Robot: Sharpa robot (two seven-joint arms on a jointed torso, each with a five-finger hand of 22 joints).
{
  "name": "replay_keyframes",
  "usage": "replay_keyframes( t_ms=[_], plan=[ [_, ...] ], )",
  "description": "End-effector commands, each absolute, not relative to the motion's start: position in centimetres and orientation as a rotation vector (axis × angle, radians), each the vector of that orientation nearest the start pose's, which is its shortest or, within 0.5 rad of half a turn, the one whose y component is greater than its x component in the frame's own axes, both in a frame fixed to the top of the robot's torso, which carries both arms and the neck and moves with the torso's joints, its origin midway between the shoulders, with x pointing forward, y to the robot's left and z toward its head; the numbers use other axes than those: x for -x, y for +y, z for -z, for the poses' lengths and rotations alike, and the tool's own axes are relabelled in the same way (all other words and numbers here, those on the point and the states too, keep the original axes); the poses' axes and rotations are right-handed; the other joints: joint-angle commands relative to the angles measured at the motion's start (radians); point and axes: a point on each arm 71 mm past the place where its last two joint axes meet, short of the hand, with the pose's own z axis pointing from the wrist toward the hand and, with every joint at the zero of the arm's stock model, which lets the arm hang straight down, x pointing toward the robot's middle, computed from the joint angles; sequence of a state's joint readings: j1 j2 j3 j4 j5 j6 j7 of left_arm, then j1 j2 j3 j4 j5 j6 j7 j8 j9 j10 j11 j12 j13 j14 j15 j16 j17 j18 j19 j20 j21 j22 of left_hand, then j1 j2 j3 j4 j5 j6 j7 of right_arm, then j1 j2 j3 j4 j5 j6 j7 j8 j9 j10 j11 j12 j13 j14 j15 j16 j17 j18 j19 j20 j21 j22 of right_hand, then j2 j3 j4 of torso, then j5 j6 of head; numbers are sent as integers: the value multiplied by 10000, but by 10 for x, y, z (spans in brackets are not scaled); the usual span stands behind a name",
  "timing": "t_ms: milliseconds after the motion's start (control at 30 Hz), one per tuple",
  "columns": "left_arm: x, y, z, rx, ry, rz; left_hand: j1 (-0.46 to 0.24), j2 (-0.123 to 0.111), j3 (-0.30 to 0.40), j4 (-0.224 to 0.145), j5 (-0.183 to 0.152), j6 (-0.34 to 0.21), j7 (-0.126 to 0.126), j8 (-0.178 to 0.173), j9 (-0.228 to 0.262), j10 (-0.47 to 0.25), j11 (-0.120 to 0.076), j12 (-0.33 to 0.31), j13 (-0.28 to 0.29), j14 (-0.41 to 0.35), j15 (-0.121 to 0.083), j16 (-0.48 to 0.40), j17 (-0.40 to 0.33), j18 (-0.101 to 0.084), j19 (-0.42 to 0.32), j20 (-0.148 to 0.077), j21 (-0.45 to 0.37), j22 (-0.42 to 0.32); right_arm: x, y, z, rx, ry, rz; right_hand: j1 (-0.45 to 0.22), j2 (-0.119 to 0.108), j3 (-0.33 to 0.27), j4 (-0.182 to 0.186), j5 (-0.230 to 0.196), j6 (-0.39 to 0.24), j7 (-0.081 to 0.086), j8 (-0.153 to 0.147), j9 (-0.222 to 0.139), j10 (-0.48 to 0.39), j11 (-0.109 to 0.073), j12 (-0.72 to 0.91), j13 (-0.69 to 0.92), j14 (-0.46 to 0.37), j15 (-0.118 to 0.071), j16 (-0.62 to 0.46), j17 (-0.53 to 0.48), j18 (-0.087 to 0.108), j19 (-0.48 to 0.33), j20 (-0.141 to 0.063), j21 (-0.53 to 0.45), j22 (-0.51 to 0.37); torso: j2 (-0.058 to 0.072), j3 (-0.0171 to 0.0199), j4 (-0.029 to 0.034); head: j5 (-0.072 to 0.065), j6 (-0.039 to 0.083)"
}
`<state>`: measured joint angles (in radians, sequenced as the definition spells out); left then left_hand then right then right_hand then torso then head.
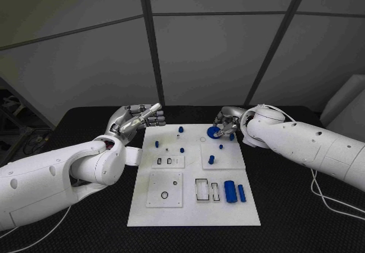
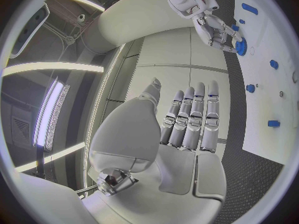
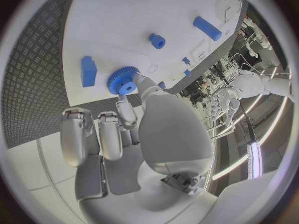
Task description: Assemble the parts on the task board
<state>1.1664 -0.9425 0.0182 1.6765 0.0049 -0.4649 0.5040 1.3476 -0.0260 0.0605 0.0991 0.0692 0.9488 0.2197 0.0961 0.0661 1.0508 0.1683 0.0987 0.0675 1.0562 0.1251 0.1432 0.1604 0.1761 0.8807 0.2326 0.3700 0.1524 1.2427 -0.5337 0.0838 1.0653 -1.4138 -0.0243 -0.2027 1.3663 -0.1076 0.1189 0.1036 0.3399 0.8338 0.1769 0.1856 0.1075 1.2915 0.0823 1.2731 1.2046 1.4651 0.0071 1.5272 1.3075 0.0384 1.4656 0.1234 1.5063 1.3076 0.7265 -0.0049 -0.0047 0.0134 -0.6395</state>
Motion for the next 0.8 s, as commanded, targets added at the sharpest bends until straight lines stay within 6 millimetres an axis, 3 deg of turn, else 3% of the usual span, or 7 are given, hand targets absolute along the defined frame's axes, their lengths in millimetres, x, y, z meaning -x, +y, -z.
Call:
replay_keyframes(
  t_ms=[33, 233, 300, 467, 800],
  plan=[
    [-465, 223, 153, 10887, 12349, 15436, -23, 113, 16, -52, -37, 50, -13, -44, 2, 36, 5, -51, 9, -20, 42, -31, 9, 59, -24, 50, -51, -12, -579, -181, 170, 246, 18739, -4448, 100, 89, 64, -4, 52, -6, -15, 78, 16, 24, 61, 63, 32, 849, 86, 39, 1689, -70, 18, 38, 47, 1296, -5, 1, -1, -4, -10],
    [-465, 223, 153, 10887, 12348, 15434, -23, 113, 16, -52, -37, 50, -13, -44, 2, 36, 5, -51, 9, -20, 42, -31, 9, 59, -24, 50, -51, -12, -579, -179, 170, 279, 18723, -4468, 343, 251, 254, -119, -82, 129, -19, 216, 43, 62, 49, 135, 121, 854, 76, 54, 1724, -79, 48, 31, 68, 1345, -5, 4, -5, -4, -9],
    [-465, 223, 153, 10888, 12348, 15431, -23, 113, 16, -52, -37, 50, -13, -44, 2, 36, 5, -51, 9, -20, 42, -31, 9, 59, -24, 50, -51, -12, -579, -179, 169, 324, 18649, -4480, 503, 340, 425, -207, -295, 232, -23, 294, 55, 94, 44, 181, 183, 857, 68, 61, 1742, -87, 71, 24, 83, 1379, -2, 5, -7, -10, -7],
    [-465, 223, 153, 10888, 12350, 15435, -23, 124, 17, -55, -36, 49, -11, -50, 1, 33, 7, -57, 8, -17, 42, -36, 14, 59, -26, 51, -53, -14, -579, -177, 167, 473, 18279, -4575, 823, 521, 907, -424, -312, 708, -100, 523, 102, 286, -28, 393, 442, 877, 20, 101, 1836, -116, 168, -8, 145, 1514, -11, -2, 5, -25, -7],
    [-464, 223, 153, 10885, 12352, 15443, -23, 124, 17, -55, -36, 49, -11, -50, 1, 33, 7, -57, 8, -17, 42, -36, 14, 59, -26, 51, -53, -14, -573, -165, 154, 856, 16844, -5158, 792, 478, 1212, -500, -284, 1019, -182, 580, 86, 463, -96, 571, 652, 904, -36, 152, 1955, -168, 340, -61, 247, 1740, -7, 2, 0, -7, 57]
  ],
)
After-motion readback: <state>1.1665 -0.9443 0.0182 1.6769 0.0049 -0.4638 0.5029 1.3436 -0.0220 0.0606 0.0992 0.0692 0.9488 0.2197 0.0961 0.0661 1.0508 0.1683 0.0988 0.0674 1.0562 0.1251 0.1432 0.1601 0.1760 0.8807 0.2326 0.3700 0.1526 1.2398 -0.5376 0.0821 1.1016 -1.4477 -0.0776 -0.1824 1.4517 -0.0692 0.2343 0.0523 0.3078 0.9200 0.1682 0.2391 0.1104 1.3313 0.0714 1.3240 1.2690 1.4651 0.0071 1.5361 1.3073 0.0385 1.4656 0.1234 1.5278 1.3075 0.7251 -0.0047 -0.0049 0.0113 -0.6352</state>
